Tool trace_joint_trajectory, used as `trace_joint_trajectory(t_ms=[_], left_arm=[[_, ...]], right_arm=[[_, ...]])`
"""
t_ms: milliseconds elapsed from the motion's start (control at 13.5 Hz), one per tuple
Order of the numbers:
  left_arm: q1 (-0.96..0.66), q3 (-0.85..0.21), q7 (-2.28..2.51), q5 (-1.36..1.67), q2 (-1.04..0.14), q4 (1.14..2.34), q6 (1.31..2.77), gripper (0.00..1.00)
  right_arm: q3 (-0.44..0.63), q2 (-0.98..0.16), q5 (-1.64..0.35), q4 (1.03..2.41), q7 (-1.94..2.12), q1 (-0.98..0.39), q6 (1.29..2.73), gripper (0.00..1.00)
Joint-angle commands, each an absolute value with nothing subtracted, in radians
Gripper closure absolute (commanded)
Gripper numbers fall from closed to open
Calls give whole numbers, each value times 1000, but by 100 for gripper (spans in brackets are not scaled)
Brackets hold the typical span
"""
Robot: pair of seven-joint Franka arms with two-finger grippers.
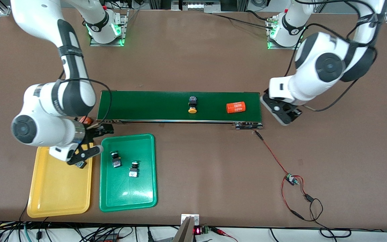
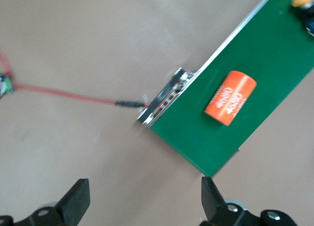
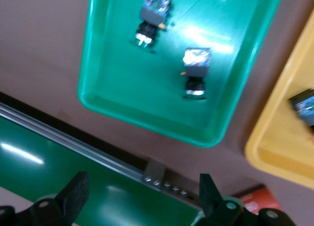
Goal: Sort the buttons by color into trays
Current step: 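Release the yellow button in the tray while the left gripper releases the battery, then grasp another yellow button with the right gripper while the left gripper rises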
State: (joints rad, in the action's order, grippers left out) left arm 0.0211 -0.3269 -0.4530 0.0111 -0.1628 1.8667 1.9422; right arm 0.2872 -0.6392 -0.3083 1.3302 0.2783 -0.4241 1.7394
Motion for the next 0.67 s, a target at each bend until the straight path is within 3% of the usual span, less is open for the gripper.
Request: trace_joint_trajectory(t_ms=[0,297,593], left_arm=[[-57,-223,-275,34,-91,1814,1824,0],[-48,-183,35,23,-34,1787,1816,0],[-45,-117,57,-73,17,1779,1819,0]], right_arm=[[290,-611,-301,1361,140,-495,1724,0],[296,-611,-298,1361,-215,-671,1735,0],[293,-612,-256,1382,-522,-851,1793,0]])
